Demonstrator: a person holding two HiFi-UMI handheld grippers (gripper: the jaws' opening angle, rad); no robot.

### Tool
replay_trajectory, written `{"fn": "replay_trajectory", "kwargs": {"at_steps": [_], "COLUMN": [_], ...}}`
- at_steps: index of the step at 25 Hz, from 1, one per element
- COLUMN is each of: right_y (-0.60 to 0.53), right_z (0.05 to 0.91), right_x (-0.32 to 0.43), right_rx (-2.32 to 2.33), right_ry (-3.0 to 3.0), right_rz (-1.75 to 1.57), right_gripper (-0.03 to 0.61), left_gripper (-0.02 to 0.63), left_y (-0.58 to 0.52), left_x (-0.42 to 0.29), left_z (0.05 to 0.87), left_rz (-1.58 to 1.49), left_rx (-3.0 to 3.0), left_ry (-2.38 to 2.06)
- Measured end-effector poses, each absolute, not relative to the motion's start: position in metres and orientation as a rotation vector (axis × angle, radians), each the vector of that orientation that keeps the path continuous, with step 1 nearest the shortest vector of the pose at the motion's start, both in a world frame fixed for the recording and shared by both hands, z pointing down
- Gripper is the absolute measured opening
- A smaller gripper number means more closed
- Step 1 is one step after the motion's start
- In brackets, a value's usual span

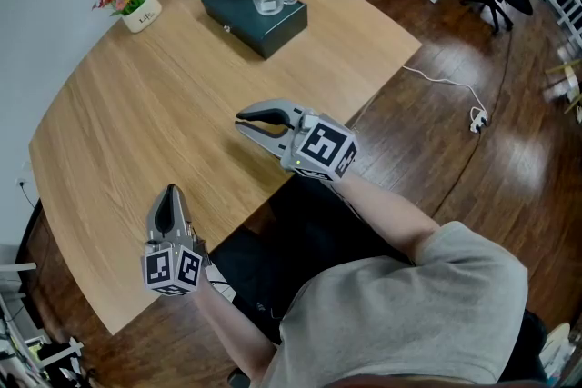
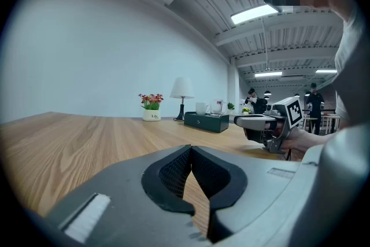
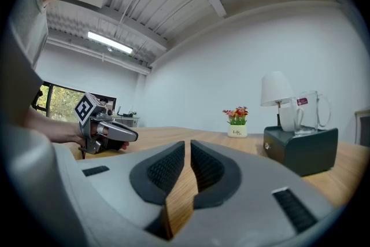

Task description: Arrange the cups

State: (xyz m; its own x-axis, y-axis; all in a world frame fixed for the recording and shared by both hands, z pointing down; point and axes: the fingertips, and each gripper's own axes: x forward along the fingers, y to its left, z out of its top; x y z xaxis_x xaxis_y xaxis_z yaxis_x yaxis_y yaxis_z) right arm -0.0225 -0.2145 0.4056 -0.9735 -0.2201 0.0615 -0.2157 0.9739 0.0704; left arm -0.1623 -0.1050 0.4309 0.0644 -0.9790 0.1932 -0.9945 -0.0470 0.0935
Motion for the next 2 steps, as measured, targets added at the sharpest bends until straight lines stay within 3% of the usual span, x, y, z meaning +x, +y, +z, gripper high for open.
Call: {"fn": "replay_trajectory", "kwargs": {"at_steps": [2], "right_y": [-0.2139], "right_z": [0.4063], "right_x": [-0.0227], "right_rx": [0.334], "right_ry": [-3.052], "right_rz": [-0.096], "right_gripper": [0.034], "left_gripper": [0.011], "left_y": [-0.1046], "left_x": [-0.1626], "left_z": [0.4314], "left_rz": [0.112], "left_rx": [2.136], "left_ry": [-2.02]}}
